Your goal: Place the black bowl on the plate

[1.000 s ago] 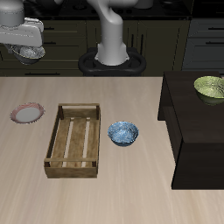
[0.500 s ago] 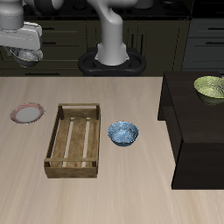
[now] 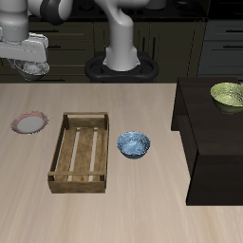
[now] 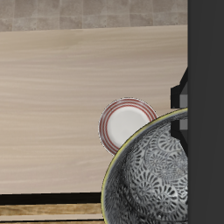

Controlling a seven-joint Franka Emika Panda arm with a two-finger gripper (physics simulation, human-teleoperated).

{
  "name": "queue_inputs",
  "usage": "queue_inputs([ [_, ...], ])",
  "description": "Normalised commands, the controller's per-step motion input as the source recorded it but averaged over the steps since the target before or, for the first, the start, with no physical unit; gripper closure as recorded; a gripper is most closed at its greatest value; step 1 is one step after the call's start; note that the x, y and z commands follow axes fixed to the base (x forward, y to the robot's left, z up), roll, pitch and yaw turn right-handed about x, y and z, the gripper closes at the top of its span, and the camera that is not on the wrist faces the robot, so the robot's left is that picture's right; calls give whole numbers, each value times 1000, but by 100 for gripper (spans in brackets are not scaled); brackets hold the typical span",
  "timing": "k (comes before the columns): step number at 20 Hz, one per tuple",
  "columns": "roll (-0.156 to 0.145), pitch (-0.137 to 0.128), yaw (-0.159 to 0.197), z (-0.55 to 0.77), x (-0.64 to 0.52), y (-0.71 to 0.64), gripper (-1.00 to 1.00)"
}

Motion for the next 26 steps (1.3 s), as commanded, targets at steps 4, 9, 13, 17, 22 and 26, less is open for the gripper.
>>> queue_inputs([
  [4,0,49,-32,-323,69,-44,100],
  [9,-16,33,-8,-217,12,-59,100],
  [13,-31,19,-20,-154,-115,-100,100],
  [17,-23,28,2,-175,-16,-77,100],
  [22,-10,39,10,-274,74,-46,100],
  [26,-3,34,35,-328,118,92,100],
])
